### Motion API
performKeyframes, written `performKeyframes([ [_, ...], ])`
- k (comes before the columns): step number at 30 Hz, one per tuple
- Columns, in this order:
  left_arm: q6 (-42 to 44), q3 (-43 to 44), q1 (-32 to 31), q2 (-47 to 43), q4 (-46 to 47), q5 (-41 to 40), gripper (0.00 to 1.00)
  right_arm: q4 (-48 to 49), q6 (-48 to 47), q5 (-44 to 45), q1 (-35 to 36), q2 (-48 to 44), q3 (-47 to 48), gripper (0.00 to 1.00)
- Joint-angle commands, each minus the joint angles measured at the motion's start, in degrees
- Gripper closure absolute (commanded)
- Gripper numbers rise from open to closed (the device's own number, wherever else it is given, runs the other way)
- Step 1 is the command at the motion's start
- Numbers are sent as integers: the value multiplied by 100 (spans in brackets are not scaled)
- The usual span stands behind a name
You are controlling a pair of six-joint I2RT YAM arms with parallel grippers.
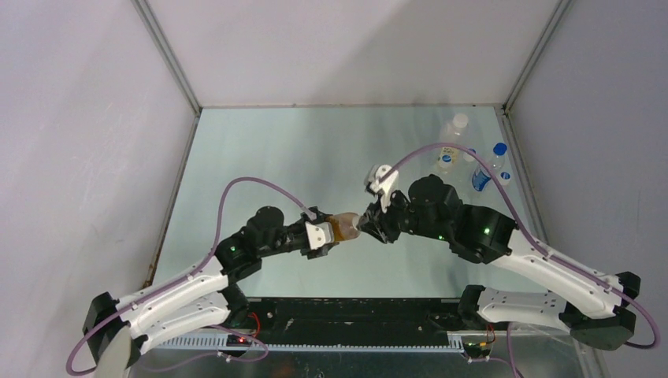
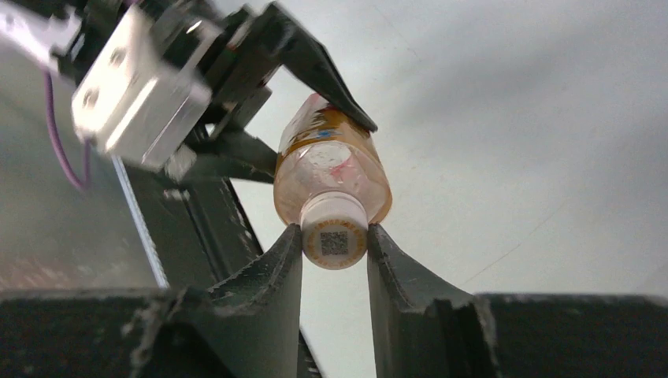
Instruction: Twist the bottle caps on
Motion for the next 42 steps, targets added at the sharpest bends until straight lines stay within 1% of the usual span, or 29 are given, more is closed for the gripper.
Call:
performKeyframes([
  [1,-87,-77,-306,-171,1497,-1268,93,505,3138,1551,38,228,46,100],
  [2,-48,-133,-348,-183,1566,-1570,93,466,3441,1693,29,239,45,100],
  [3,1,-156,-401,-186,1589,-1695,93,417,3866,1901,26,241,45,100],
  [4,-8,-201,-418,-189,1613,-1881,93,426,3972,1948,17,242,43,100],
  [5,-11,-216,-430,-189,1595,-1925,93,493,3909,1909,15,238,43,100],
  [6,-23,-228,-432,-190,1516,-1978,92,535,3583,1785,19,219,43,99],
  [7,-45,-226,-429,-190,1450,-1976,92,632,3334,1700,15,200,43,91],
  [8,-49,-215,-418,-192,1293,-1942,91,674,2811,1531,15,133,47,79],
  [9,-76,-175,-379,-191,1185,-1769,91,733,2565,1468,16,91,45,72],
  [10,-95,-146,-304,-179,956,-1658,91,738,2039,1273,11,-4,43,62],
  [11,-151,-78,-259,-171,832,-1368,92,718,1775,1136,-4,-118,43,57],
  [12,-177,-45,-159,-150,609,-1216,92,691,1237,801,-8,-180,47,47],
  [13,-220,7,-103,-136,513,-854,92,636,1018,619,-42,-307,49,44],
  [14,-237,37,-4,-128,358,-660,92,619,606,276,-62,-366,44,40],
  [17,-241,169,134,-68,-33,106,93,444,-175,-482,-203,-641,47,38],
  [22,-93,319,183,55,-326,904,93,-206,-1403,-1415,-296,-707,51,37],
  [25,42,483,183,189,-493,1091,93,-435,-1915,-1670,-299,-647,51,37],
  [29,163,575,185,288,-559,1264,94,-482,-2250,-1659,-295,-540,52,37],
  [36,199,629,184,265,-596,1352,94,-449,-2382,-1709,-297,-336,51,40],
  [38,202,626,188,275,-584,1348,94,-440,-2379,-1735,-296,-297,51,42],
  [42,157,605,178,272,-455,1335,94,-402,-2316,-1836,-298,-206,52,51],
])
